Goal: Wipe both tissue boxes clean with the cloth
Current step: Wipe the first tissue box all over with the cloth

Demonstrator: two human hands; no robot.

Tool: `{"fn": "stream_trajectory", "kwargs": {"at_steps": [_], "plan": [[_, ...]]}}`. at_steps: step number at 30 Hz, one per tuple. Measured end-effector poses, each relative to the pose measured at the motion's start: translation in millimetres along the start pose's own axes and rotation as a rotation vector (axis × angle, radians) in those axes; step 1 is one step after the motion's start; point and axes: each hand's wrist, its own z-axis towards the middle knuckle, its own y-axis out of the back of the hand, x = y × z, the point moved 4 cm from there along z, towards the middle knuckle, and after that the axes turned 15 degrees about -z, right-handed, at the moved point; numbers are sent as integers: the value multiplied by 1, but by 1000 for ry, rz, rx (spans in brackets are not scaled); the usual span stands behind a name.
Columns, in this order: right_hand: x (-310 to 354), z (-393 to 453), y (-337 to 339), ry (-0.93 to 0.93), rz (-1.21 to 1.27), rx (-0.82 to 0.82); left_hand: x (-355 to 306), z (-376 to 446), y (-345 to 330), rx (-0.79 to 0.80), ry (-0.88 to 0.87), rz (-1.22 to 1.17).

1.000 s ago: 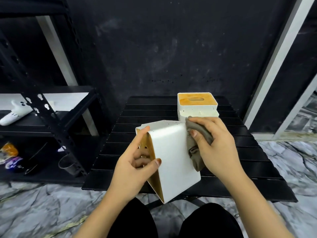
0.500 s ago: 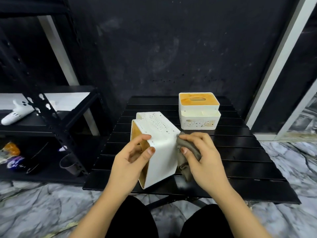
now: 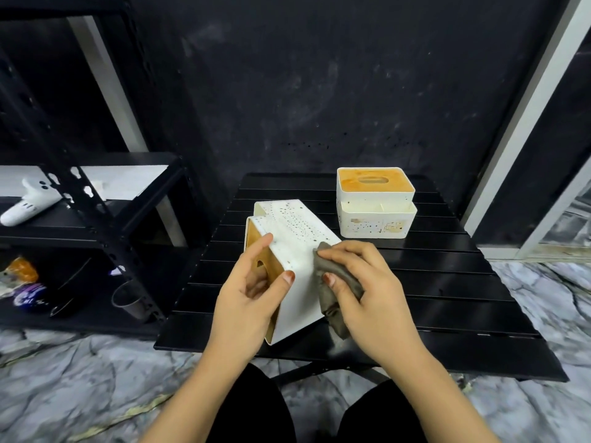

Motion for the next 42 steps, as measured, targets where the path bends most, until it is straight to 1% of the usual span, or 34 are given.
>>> {"fn": "stream_trajectory", "kwargs": {"at_steps": [5,10,12,15,20,25,28,30,32,35,39,42], "plan": [[7,-8,7,56,8,-19,-2,-5,-2,104,-30,108],[16,-17,11,145,-28,7,-3,-9,-3,192,-30,135],[11,-16,13,116,-11,14,-2,-10,-1,197,-39,153],[6,-17,15,78,-18,-24,-1,-10,0,184,-47,165],[19,-20,13,168,-68,5,-1,-13,-2,227,-53,131],[-9,-13,20,12,-57,1,-2,-12,2,186,-68,124],[5,-16,16,67,-120,0,-2,-13,2,188,-77,130],[18,-21,12,118,-126,11,-2,-15,2,197,-90,131],[19,-22,12,129,-130,13,-2,-16,1,202,-94,132],[0,-18,15,65,-125,-13,0,-16,3,181,-89,117],[-27,-13,21,-103,-20,-7,0,-15,6,166,-93,124],[-31,-14,23,-149,37,-4,-2,-14,5,186,-62,122]]}}
